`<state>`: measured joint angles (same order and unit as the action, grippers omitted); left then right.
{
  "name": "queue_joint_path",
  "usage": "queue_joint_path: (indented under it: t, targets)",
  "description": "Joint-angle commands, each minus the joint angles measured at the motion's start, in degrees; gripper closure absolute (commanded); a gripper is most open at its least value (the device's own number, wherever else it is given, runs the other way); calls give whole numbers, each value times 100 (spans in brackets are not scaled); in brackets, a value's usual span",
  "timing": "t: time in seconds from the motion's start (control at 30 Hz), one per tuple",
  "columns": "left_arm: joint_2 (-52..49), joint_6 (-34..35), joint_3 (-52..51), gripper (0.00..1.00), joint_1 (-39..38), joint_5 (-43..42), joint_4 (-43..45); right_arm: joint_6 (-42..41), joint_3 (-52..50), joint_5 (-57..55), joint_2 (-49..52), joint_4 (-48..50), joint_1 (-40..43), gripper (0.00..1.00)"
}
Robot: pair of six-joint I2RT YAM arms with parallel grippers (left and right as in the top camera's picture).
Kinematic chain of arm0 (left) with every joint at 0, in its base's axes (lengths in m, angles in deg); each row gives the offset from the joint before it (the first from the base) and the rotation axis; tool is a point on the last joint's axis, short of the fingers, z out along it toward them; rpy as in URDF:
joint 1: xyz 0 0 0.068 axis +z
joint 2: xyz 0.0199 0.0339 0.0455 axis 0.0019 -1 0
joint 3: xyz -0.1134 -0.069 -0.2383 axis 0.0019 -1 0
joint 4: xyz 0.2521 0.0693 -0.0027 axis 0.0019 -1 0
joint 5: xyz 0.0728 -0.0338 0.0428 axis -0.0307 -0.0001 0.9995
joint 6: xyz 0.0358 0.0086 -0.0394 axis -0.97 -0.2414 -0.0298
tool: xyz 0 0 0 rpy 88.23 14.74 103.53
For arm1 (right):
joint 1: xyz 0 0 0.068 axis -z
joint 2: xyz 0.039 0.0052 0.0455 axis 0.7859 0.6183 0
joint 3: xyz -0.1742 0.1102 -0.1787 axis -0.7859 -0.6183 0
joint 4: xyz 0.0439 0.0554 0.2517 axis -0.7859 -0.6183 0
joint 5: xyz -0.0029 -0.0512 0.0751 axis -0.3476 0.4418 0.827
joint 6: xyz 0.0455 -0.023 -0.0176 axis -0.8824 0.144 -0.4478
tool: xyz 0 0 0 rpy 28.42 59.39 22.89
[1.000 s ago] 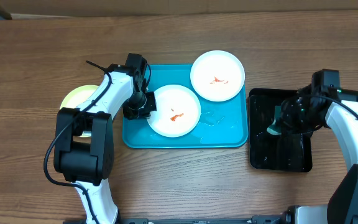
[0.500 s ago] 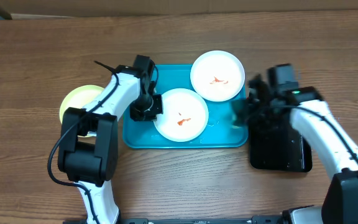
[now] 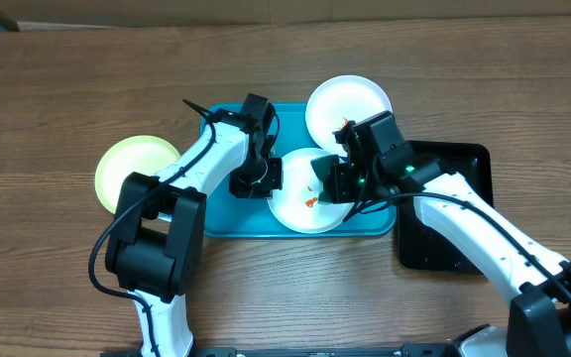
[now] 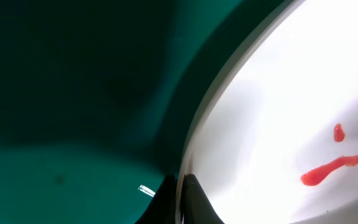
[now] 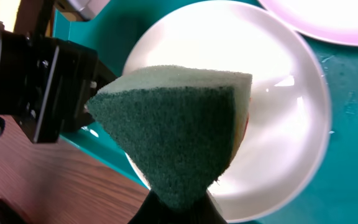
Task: Clean dirty plates on tray and stack at the side
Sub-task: 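Scrub the tilted white plate's face with the sponge in the right gripper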
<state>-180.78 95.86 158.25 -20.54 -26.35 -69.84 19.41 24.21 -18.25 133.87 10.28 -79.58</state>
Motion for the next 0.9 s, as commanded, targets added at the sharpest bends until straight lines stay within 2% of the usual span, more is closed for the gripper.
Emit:
queue_joint_path:
  t: [0.0, 0.43, 0.87]
  targets:
    - [-79, 94, -83, 96, -109, -114, -31, -264, 149, -87, 269, 61, -157, 96]
    - [-79, 129, -83, 96, -109, -258, -2, -459, 149, -138, 1283, 721, -695, 96]
    - [-79, 129, -83, 96, -109, -260, -33, -1224, 149, -1272, 1554, 852, -688, 96]
